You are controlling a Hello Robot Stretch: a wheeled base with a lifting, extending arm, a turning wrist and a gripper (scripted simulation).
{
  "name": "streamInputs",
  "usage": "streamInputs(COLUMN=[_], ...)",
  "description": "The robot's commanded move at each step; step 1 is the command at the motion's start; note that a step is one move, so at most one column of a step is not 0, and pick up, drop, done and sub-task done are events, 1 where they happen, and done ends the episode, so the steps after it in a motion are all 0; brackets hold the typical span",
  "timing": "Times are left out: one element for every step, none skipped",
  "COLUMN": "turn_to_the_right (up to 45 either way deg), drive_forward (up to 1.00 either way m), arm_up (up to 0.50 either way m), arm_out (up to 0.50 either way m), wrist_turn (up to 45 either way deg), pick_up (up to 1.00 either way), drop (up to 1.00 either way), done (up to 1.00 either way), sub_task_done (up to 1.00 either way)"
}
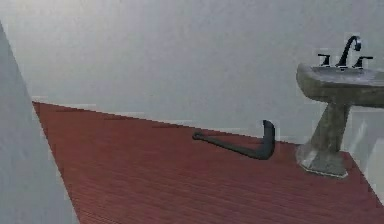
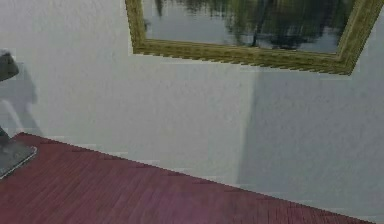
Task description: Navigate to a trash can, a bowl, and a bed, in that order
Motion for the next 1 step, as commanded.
streamInputs(turn_to_the_right=[0.0], drive_forward=[0.65], arm_up=[0.0], arm_out=[0.0], wrist_turn=[0.0], pick_up=[0.0], drop=[0.0], done=[0.0], sub_task_done=[0.0])
